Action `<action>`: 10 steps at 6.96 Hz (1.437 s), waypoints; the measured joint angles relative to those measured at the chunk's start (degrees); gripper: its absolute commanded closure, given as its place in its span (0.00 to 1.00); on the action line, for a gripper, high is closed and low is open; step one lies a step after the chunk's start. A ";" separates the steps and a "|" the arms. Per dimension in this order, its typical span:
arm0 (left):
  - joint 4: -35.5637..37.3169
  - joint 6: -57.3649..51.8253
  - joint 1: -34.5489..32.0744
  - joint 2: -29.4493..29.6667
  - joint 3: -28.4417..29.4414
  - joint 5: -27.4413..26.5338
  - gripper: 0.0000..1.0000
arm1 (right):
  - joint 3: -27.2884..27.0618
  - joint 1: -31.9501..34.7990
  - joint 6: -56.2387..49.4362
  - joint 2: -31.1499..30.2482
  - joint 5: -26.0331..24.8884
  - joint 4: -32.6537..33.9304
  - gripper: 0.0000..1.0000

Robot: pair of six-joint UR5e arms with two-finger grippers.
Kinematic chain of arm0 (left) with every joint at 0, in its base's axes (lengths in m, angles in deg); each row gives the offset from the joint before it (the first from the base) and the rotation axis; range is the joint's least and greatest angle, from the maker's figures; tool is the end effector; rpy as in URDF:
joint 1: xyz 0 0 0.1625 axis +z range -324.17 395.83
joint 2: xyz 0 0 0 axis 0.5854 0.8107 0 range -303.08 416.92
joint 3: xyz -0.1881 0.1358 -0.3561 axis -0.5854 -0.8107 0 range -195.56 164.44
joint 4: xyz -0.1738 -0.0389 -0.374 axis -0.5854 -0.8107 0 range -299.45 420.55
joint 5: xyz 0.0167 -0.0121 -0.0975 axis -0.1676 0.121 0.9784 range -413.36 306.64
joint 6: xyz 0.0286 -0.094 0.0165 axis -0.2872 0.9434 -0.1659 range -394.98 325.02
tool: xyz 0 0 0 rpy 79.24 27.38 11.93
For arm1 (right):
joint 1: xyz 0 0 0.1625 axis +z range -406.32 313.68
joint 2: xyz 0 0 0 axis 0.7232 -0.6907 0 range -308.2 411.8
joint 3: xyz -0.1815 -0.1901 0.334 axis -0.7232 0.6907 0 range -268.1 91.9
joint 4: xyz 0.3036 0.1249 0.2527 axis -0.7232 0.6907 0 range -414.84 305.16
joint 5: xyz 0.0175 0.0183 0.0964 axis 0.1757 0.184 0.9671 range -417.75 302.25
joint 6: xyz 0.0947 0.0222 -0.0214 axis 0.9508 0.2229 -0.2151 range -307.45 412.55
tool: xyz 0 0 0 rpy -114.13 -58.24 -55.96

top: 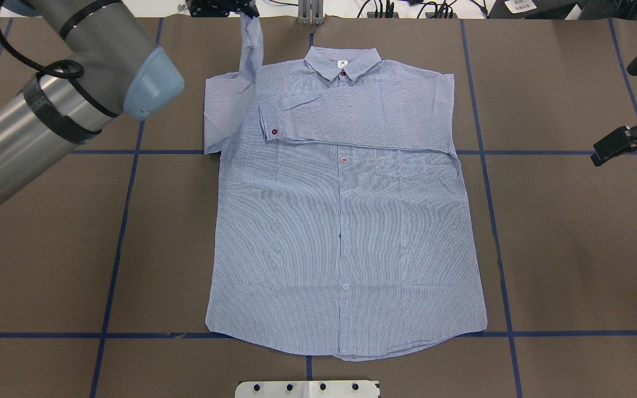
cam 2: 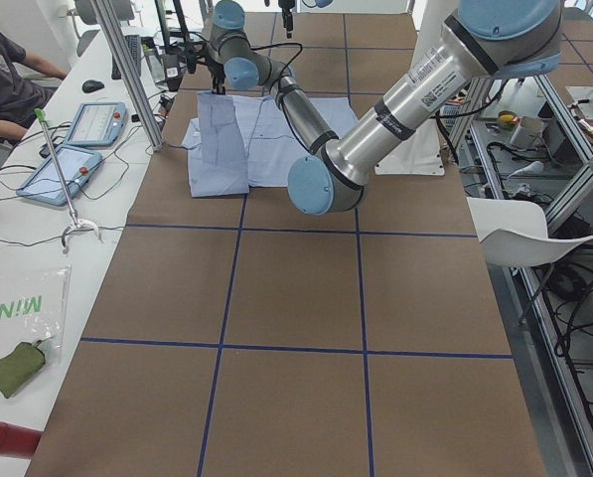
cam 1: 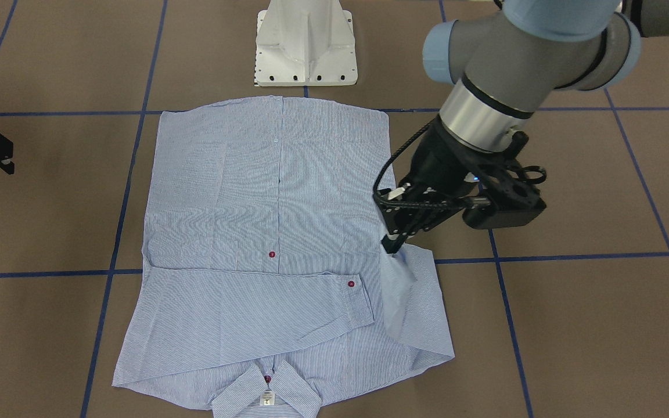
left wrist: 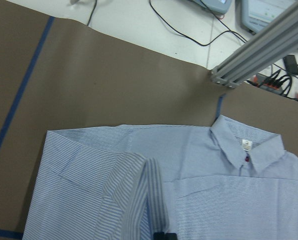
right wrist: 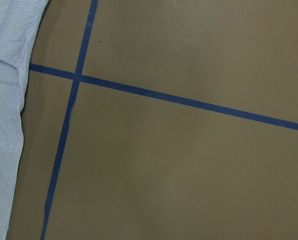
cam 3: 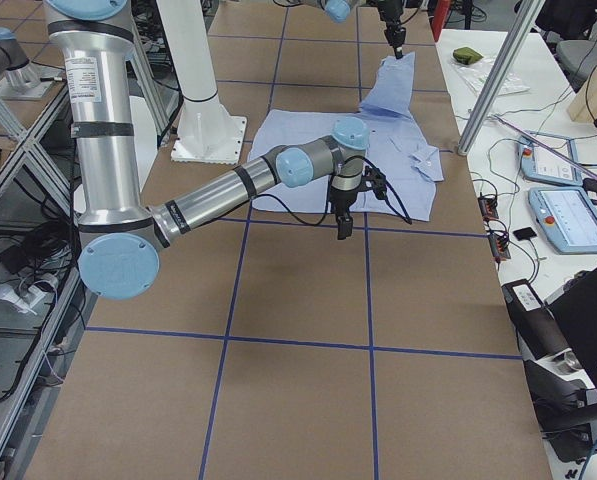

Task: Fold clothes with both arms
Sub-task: 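Carry the held sleeve with the left gripper across the shirt toward the collar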

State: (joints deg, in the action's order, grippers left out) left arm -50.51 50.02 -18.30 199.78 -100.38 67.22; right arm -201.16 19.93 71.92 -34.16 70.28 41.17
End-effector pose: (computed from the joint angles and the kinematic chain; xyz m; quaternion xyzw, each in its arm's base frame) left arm 0.3542 -0.6310 0.0673 0.0794 0.5810 -0.1957 0.7860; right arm -0.1356 -0.4870 0.4450 0.0432 -0.3615 -0.0951 0.9265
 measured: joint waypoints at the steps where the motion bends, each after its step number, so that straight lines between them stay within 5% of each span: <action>1: -4.01 3.65 1.49 2.13 3.15 0.04 1.00 | 0.05 0.28 -0.02 -0.07 0.08 -0.15 0.00; 6: -10.14 6.70 5.48 3.77 6.90 -0.22 1.00 | 0.55 0.63 -0.06 0.03 0.11 -0.27 0.00; 10: -20.46 9.55 9.06 6.73 15.18 -2.70 1.00 | 1.60 0.72 -0.20 0.41 -0.05 -0.30 0.00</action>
State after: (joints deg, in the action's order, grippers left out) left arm -70.97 59.57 -9.24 206.51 -85.20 64.51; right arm -199.56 20.66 71.71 -33.75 70.23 40.87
